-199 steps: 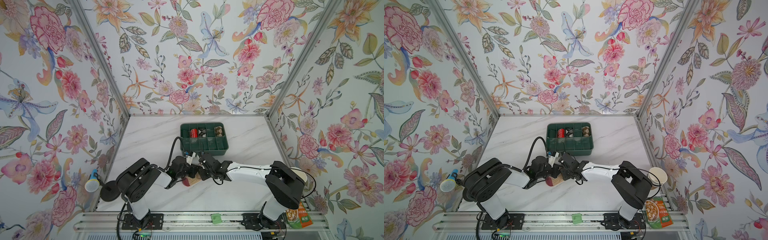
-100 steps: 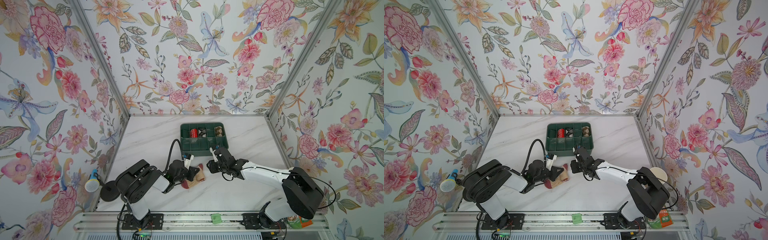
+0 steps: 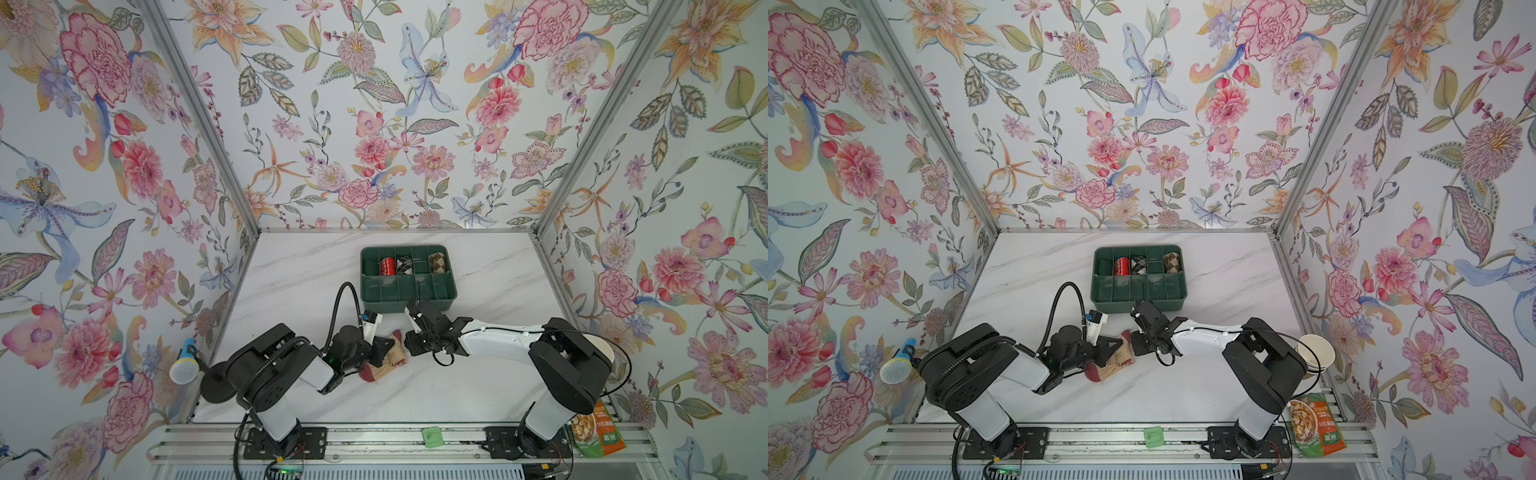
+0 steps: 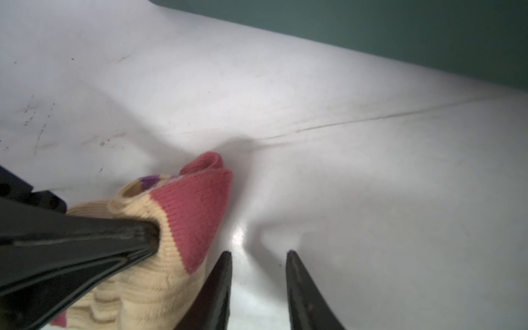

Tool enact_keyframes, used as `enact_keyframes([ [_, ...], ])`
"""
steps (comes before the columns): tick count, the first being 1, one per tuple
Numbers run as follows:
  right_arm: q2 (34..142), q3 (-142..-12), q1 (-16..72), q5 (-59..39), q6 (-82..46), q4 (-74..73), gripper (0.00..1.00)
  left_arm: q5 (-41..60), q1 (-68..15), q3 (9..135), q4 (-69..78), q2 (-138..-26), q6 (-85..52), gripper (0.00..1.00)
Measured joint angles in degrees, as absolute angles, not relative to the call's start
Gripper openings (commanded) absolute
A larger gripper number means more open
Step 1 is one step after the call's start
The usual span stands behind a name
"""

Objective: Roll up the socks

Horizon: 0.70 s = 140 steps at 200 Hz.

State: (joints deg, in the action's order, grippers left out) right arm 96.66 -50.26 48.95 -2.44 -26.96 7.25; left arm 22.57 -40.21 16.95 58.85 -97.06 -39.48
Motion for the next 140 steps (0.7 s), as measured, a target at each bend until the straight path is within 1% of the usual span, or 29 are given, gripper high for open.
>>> enact_keyframes([
  [100, 96.77, -50.11, 48.82, -9.87, -27.07, 5.61, 0.32, 22.04, -40.21, 15.35, 61.08, -96.79, -39.48, 0.0],
  [140, 96.77, -46.59, 46.41, -15.81, -29.19, 0.01, 0.33, 22.04, -40.18, 15.03, 61.6, -96.79, -39.48, 0.0],
])
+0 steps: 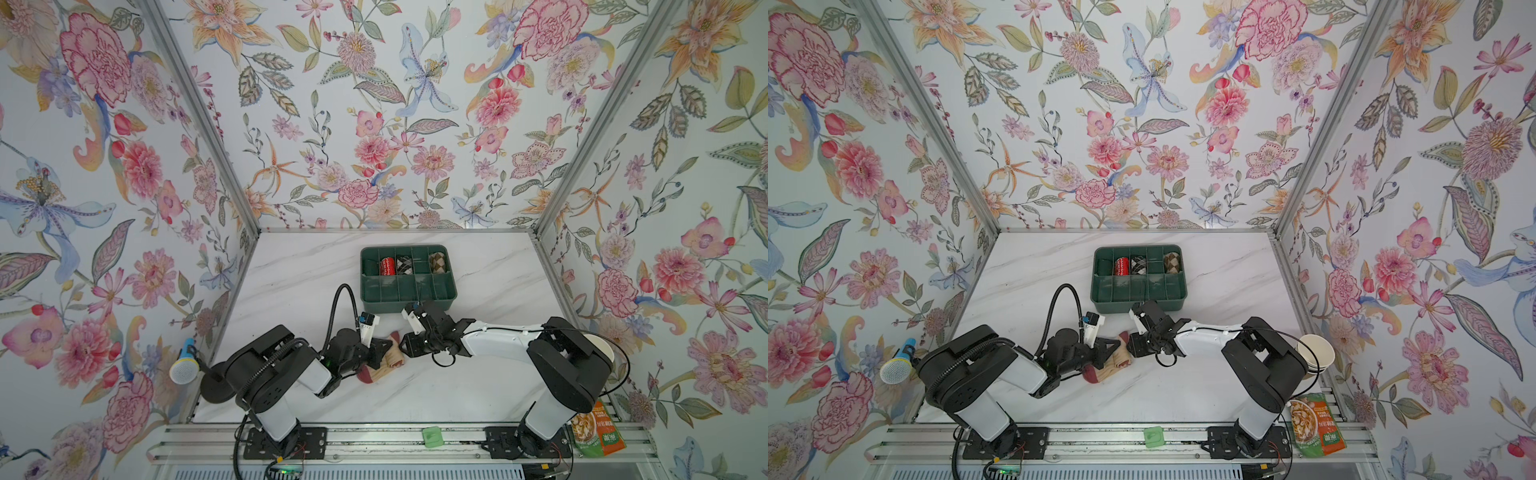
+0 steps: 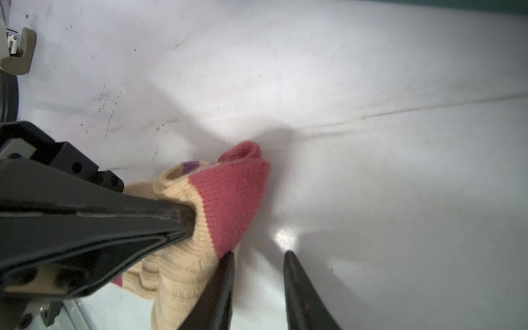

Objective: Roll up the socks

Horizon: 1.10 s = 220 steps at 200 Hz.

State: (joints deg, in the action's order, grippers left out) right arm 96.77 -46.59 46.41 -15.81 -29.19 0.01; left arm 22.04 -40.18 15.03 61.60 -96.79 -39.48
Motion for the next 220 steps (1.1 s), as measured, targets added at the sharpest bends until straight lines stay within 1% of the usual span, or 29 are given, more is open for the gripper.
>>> enact_keyframes([
  [60, 96.77, -44.73, 45.65, -21.34, -31.03, -4.47, 0.34, 21.85, -40.18, 14.22, 61.73, -96.05, -39.48, 0.0],
  [130, 98.32, -41.82, 44.21, -28.95, -36.99, -16.53, 0.35, 21.61, -40.18, 12.91, 57.28, -91.55, -39.55, 0.0],
  [171, 100.47, -41.76, 44.45, -30.79, -39.33, -21.37, 0.35, 20.95, -40.18, 11.88, 56.58, -90.15, -39.94, 0.0],
  [197, 100.62, -40.62, 44.42, -31.09, -40.82, -23.7, 0.4, 20.73, -40.18, 11.77, 56.71, -90.11, -39.94, 0.0],
  [220, 100.33, -39.86, 44.42, -30.83, -40.99, -22.74, 0.44, 20.75, -40.21, 10.81, 57.98, -90.15, -39.99, 0.0],
])
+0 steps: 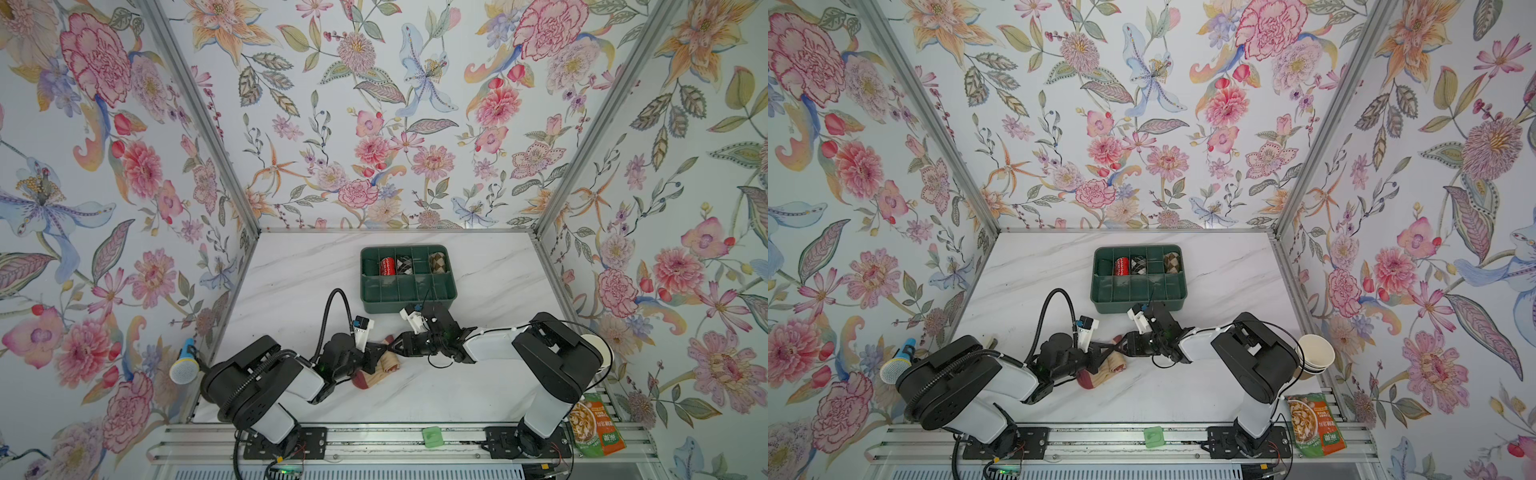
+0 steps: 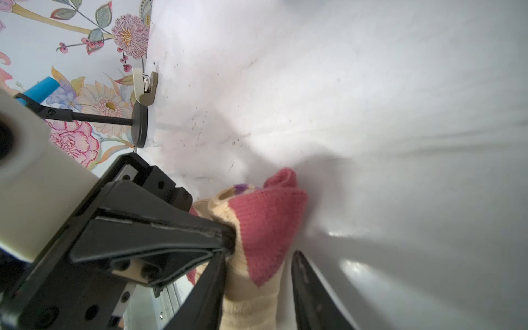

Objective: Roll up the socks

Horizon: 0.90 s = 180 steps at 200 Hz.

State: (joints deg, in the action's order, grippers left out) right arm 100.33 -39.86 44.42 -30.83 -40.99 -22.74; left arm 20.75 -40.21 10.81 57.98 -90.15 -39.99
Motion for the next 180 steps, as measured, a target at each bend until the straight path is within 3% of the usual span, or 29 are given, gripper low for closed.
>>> enact_keyframes([
  [86, 98.48, -39.77, 45.41, -30.44, -40.8, -19.18, 0.46, 20.73, -40.21, 10.5, 58.76, -90.32, -40.12, 0.0],
  [180, 100.99, -43.9, 47.48, -30.37, -39.44, -13.39, 0.42, 20.73, -40.21, 10.5, 58.74, -90.32, -40.12, 0.0],
])
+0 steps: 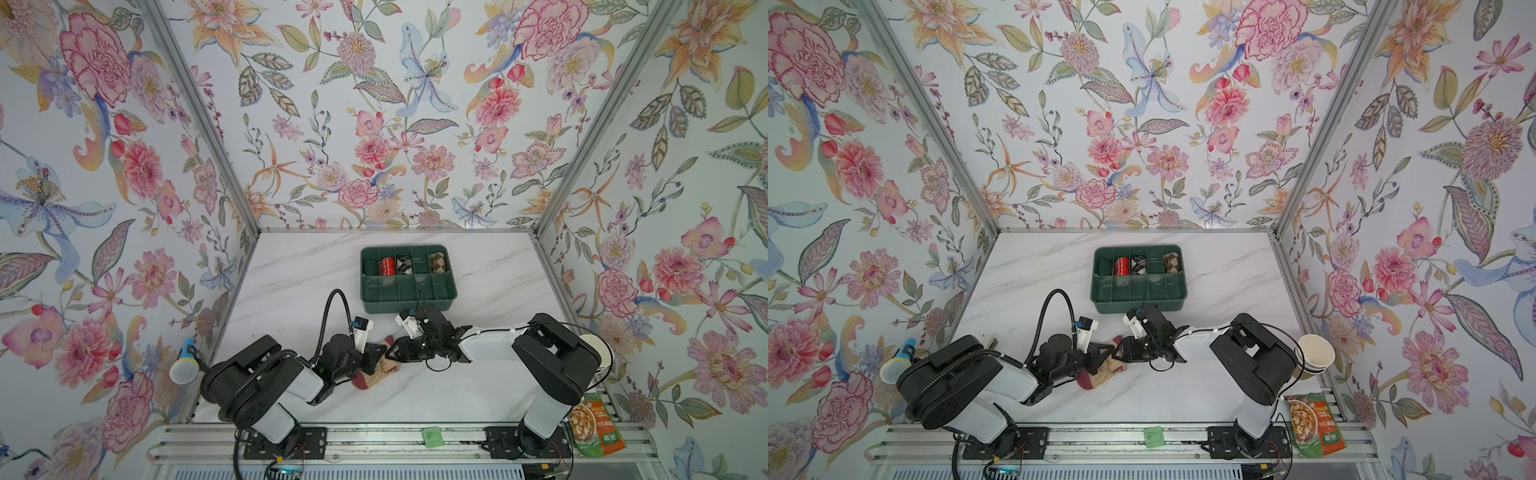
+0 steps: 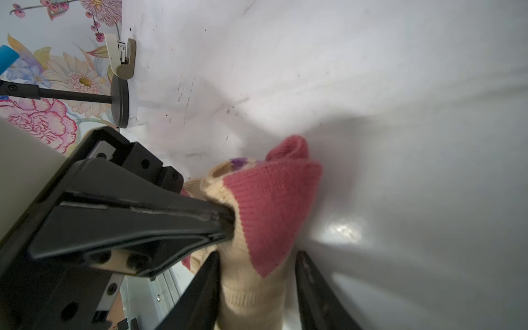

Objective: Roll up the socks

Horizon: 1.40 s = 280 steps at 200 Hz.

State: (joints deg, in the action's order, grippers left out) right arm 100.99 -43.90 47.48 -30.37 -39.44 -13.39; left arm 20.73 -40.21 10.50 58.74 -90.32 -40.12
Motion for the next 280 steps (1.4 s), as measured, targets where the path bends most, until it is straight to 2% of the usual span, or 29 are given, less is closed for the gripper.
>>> enact_keyframes([
  [13, 101.54, -45.12, 47.94, -29.93, -38.79, -11.97, 0.36, 20.71, -40.18, 10.5, 58.72, -90.35, -40.1, 0.0],
  [38, 101.97, -46.61, 48.64, -29.08, -37.76, -9.74, 0.13, 20.56, -40.18, 10.5, 58.7, -90.35, -40.1, 0.0],
  [52, 101.89, -46.85, 48.69, -28.69, -37.23, -9.13, 0.07, 20.51, -40.18, 10.5, 58.65, -90.35, -40.1, 0.0],
  [101, 99.57, -47.92, 50.26, -21.98, -34.5, -4.43, 0.05, 20.73, -40.21, 13.45, 50.96, -87.22, -39.59, 0.0],
  [139, 98.61, -50.33, 51.31, -16.73, -31.64, 1.65, 0.05, 18.94, -40.21, 15.38, 35.27, -74.74, -37.65, 0.05],
  [179, 98.56, -52.21, 51.68, -13.61, -29.85, 5.23, 0.05, 17.52, -40.21, 15.53, 24.12, -63.59, -37.06, 0.02],
  [212, 98.59, -53.32, 52.03, -11.75, -28.71, 7.31, 0.05, 17.74, -40.27, 14.35, 19.86, -63.88, -37.52, 0.0],
  [280, 98.59, -54.57, 52.07, -10.35, -27.18, 9.91, 0.05, 17.3, -41.85, 15.25, 17.87, -72.84, -37.26, 0.0],
])
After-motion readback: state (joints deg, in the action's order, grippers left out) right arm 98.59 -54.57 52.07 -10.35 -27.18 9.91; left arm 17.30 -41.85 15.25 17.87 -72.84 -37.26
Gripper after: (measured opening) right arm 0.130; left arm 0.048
